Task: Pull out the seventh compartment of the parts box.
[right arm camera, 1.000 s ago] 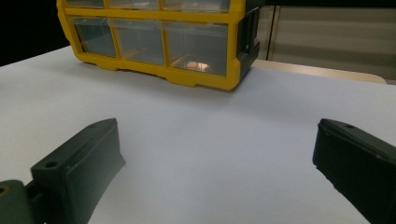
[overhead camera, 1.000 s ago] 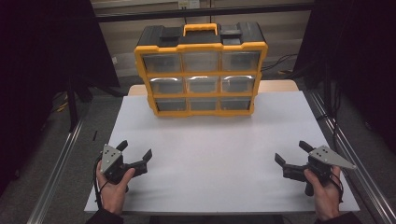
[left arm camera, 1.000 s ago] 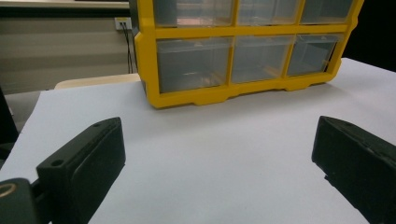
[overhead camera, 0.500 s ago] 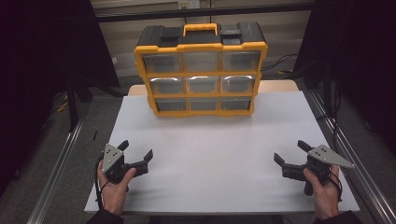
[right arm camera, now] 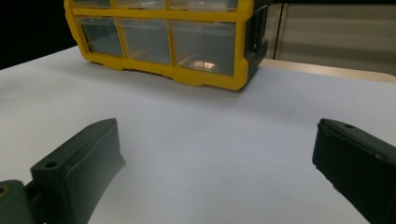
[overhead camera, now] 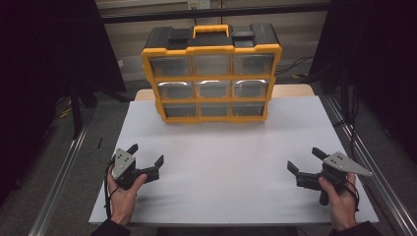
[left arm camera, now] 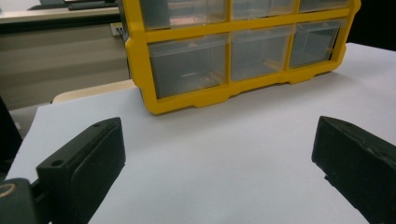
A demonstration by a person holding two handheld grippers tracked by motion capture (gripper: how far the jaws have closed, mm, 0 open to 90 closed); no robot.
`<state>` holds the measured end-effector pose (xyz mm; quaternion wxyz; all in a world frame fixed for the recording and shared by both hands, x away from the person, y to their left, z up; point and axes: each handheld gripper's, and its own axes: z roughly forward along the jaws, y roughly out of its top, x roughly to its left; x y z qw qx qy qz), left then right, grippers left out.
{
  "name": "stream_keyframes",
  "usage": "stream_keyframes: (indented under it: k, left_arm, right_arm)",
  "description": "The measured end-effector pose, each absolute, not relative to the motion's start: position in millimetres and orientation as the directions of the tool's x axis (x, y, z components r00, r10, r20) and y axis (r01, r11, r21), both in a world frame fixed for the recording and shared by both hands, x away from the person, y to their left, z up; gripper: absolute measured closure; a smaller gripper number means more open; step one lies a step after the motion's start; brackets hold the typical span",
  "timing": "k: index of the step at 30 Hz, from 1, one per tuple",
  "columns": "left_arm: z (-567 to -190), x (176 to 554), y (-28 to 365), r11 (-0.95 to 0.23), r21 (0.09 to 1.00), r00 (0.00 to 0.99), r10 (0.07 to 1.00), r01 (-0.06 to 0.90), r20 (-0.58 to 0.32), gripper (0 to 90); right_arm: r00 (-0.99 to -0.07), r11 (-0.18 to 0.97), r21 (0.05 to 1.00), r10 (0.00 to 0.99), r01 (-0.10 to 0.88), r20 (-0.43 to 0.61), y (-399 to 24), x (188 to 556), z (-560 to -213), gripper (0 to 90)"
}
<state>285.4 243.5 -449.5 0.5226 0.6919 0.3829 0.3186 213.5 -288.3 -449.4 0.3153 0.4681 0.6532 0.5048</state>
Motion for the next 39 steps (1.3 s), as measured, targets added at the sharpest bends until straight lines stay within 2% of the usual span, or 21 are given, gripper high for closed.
stream_keyframes:
  k: [4,13,31,39]
  left_arm:
    - [-448,289,242,-0.195,0.963,0.515,0.854,0.187,0.073,2.9]
    - [-452,304,237,-0.171,0.97,0.493,0.868,0.175,0.064,2.9]
    - [-456,331,229,-0.224,0.963,0.485,0.866,0.15,0.126,3.8]
    - [-459,344,222,-0.317,0.94,0.474,0.852,0.128,0.223,3.9]
  right_arm:
    - [-0.365,0.057,0.955,0.929,0.292,0.056,-288,213,-449,0.7]
    - [-0.362,0.054,0.954,0.93,0.295,0.06,-289,212,-450,0.6]
    - [-0.363,0.053,0.953,0.93,0.299,0.062,-289,213,-450,0.8]
    - [-0.368,0.051,0.952,0.927,0.303,0.067,-290,213,-450,0.7]
